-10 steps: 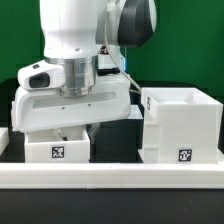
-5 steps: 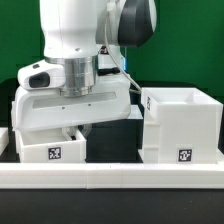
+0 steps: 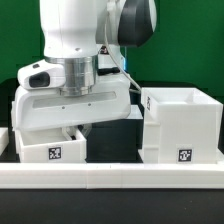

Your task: Assemble drawer

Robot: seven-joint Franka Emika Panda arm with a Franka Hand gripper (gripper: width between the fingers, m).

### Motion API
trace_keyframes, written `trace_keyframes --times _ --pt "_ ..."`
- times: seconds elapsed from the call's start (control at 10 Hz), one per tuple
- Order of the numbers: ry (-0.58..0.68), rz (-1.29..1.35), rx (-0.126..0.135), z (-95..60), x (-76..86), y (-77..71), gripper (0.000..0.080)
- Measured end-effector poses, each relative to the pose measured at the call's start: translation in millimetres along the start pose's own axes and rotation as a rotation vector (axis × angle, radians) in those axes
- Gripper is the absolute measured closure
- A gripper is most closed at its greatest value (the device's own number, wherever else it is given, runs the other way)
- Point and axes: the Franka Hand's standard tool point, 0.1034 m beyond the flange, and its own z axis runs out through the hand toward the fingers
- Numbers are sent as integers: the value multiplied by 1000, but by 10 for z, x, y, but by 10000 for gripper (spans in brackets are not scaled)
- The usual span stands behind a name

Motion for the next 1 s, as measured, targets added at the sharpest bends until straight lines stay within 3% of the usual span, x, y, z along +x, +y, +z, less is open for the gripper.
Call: trace_keyframes --times 0.3,0.7,0.8,1.0 --pt "-9 -133 16 -137 -5 -21 758" --pt "-13 -210 17 -100 -20 -24 758" --pt "-4 -363 -4 -91 -7 -46 758" --pt "-10 -545 -5 -97 14 -129 758"
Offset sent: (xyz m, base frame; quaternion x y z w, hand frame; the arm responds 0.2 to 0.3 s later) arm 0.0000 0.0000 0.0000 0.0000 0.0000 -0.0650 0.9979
